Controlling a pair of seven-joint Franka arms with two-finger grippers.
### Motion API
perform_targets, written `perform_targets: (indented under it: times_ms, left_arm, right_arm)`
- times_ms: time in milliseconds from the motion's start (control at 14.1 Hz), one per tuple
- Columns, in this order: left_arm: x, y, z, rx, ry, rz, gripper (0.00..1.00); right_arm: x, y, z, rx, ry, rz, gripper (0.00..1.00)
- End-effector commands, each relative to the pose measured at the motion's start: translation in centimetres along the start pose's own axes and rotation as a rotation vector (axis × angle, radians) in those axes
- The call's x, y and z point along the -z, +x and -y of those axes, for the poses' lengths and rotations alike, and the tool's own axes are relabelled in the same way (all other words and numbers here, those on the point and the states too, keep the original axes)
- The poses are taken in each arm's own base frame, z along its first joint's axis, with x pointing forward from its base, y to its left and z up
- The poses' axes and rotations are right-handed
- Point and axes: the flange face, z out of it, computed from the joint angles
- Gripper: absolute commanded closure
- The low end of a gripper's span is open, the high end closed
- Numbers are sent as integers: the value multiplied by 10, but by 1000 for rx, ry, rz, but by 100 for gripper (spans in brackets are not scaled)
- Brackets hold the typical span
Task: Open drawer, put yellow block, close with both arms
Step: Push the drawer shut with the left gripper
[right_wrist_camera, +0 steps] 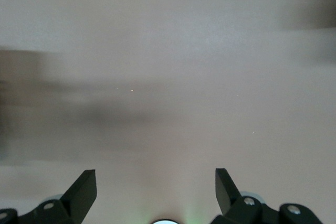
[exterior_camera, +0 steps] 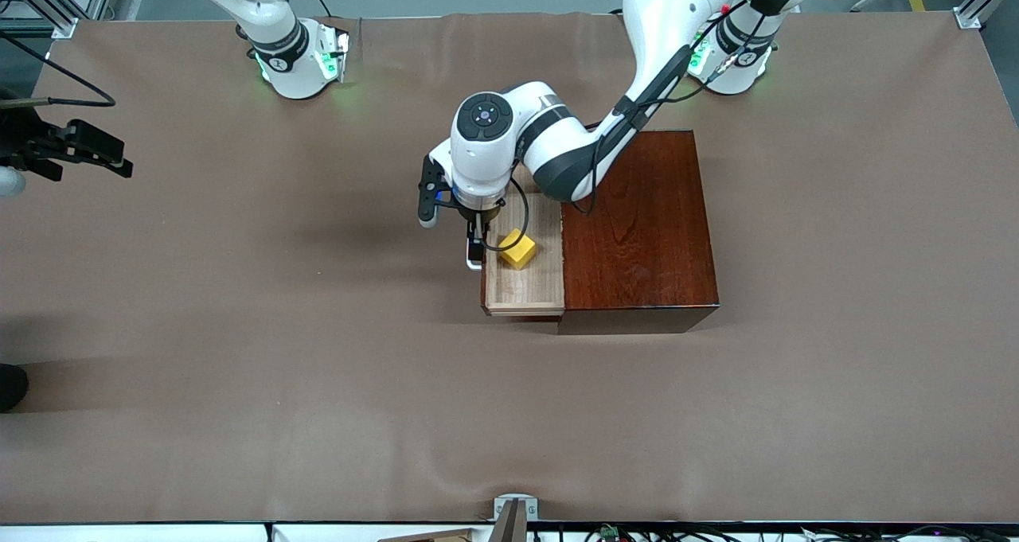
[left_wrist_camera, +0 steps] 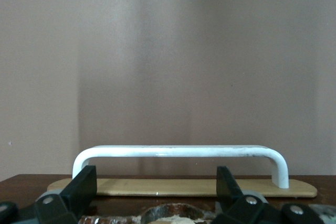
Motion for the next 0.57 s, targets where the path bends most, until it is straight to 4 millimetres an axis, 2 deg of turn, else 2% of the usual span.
perform_targets:
  times_ms: [0, 213, 497]
  left_arm:
    - [2, -7, 0, -20, -22, 70, 0]
    - [8, -20, 3, -6, -51, 130, 0]
    - [8, -52, 19, 35, -77, 240, 0]
  right_arm:
    - [4, -4, -2, -11, -12, -3, 0]
    - [4, -2, -1, -21, -5, -9, 0]
    - [4, -2, 1, -19, -2, -11, 0]
